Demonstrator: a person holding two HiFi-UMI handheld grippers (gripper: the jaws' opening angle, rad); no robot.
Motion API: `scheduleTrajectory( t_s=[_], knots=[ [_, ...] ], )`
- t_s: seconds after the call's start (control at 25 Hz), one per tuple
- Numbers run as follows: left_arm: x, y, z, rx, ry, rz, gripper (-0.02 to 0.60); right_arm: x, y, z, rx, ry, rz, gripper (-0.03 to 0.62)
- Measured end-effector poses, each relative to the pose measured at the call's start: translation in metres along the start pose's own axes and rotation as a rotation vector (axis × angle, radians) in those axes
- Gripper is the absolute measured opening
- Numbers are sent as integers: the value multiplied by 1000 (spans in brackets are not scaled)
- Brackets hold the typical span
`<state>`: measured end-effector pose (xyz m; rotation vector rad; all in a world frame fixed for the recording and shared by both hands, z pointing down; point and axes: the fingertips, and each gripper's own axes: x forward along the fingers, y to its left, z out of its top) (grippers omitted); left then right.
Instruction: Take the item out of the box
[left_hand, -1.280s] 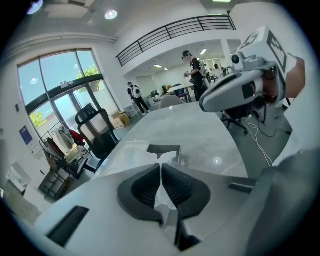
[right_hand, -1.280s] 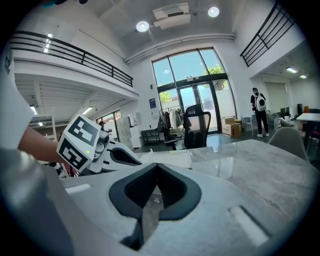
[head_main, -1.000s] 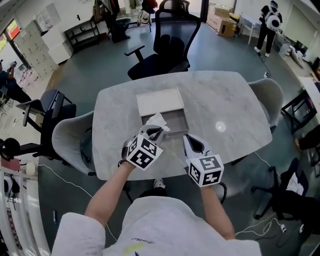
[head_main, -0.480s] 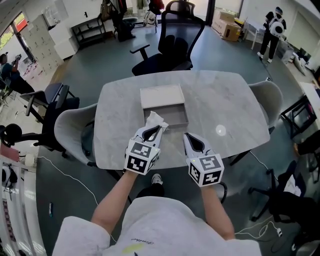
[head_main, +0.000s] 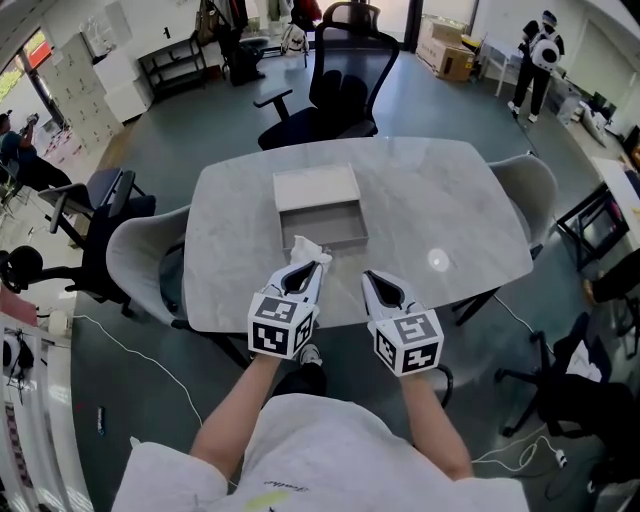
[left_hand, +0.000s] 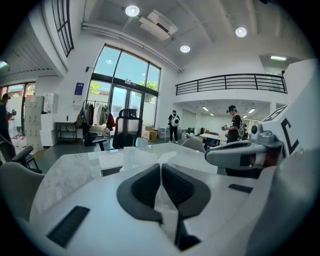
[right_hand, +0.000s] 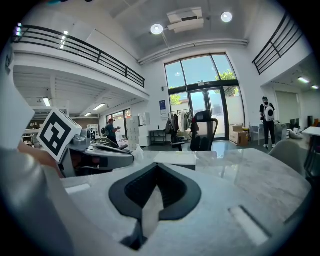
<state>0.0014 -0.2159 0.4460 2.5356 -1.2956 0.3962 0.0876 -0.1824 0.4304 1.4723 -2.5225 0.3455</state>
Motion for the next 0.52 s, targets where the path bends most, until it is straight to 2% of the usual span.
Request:
scheduleTrajectory(
  t_s=[0.52],
  knots=[
    [0,-3,1,0,3,2,20,-3,1,-2,-3,0,7,5]
  ],
)
